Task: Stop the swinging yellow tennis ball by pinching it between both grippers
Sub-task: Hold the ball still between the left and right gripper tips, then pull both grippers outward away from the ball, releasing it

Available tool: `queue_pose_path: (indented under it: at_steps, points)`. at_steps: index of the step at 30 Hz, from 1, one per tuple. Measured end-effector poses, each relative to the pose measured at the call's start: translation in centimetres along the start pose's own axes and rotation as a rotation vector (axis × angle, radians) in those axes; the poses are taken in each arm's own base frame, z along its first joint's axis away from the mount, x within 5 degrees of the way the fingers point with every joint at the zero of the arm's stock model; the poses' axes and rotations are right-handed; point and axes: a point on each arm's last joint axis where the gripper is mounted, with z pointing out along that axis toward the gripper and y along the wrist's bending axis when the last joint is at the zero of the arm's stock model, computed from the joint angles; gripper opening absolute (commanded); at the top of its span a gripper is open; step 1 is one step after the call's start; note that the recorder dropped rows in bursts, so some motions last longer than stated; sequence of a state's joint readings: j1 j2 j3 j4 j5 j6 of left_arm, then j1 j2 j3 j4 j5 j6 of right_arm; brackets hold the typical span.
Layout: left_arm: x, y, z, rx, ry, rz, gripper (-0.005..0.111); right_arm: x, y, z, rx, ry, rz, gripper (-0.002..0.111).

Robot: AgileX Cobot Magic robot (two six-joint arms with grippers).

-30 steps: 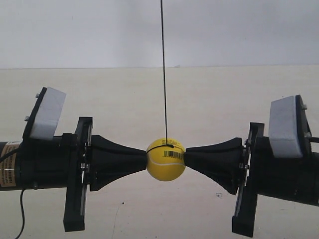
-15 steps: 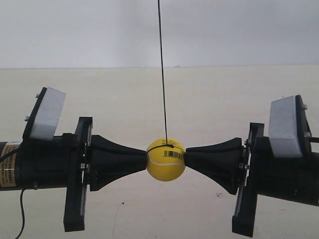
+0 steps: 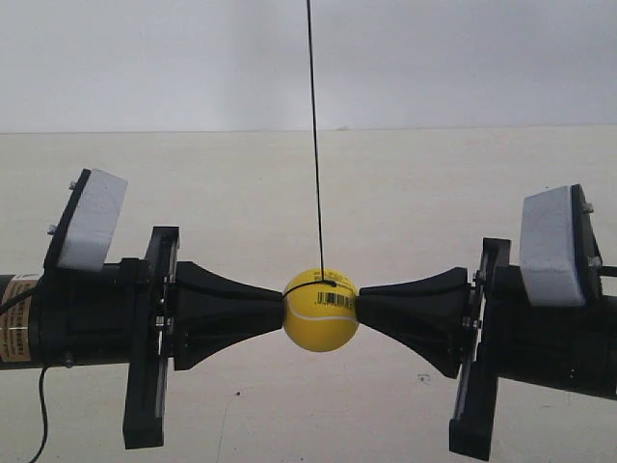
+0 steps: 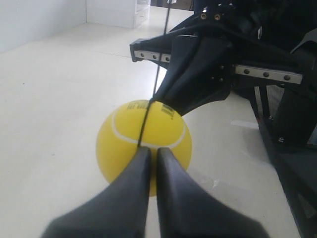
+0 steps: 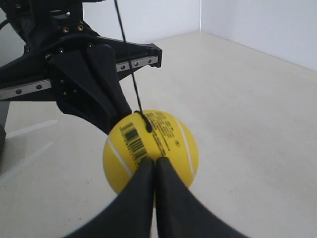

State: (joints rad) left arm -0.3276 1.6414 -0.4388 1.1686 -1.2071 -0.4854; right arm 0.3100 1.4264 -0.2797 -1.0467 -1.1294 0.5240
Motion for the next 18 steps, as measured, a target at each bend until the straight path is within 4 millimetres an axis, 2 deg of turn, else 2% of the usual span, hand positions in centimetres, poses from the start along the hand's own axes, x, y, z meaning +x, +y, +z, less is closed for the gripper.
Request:
queue_pose_path:
  at_steps: [10, 18]
  points:
    - [-0.1, 0.3, -0.1, -0.025, -0.011, -0.009, 0.005, 0.0, -0.1, 0.0, 0.013, -0.005, 0.006, 0.0]
    - [0.0, 3.0, -2.0, -0.257, -0.015, -0.159, 0.005, 0.2, -1.4, -0.3, 0.167, 0.042, 0.052, 0.0]
